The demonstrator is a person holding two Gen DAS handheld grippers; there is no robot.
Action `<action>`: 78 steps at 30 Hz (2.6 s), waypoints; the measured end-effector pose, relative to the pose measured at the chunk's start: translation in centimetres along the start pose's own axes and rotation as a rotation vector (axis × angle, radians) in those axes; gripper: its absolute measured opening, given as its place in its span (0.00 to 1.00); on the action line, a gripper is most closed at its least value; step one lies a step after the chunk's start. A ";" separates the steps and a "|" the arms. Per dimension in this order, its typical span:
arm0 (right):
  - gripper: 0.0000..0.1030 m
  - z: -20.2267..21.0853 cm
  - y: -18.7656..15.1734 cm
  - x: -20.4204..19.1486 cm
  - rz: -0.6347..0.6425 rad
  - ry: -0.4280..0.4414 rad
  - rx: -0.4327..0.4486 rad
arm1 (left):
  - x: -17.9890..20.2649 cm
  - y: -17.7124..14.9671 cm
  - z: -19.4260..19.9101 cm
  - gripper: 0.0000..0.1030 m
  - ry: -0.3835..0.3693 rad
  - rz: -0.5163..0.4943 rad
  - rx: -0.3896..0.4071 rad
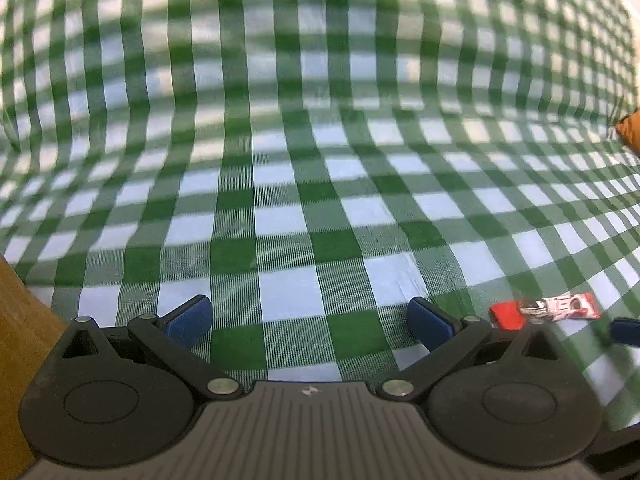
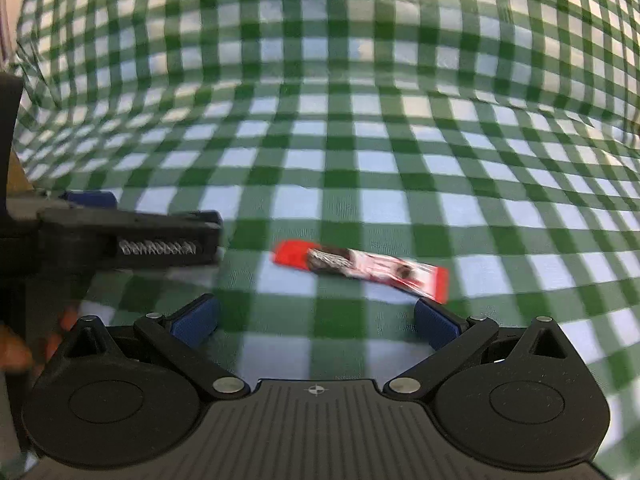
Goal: Organize snacks
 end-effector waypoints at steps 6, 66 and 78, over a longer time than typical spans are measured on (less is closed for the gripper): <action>1.00 1.9 0.8 4.0 0.112 0.000 0.038 | 0.1 2.7 5.4 1.00 0.002 -0.032 -0.169; 0.67 24.8 4.3 -26.3 0.069 0.254 0.028 | -25.6 -3.8 37.1 0.99 0.179 0.015 -0.017; 0.88 32.7 -2.3 -26.1 0.100 0.277 0.021 | -23.2 -7.5 44.5 1.00 0.204 0.109 -0.027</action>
Point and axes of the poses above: each gripper's, at about its wrist camera, not at the fingertips, and z roughly against the way its jaws point, x to its right, y to its top, the point moved 4 cm from there along -z, roughly the way its jaws point, and after that the axes turned 5 degrees about -y, right-handed, at the moved point
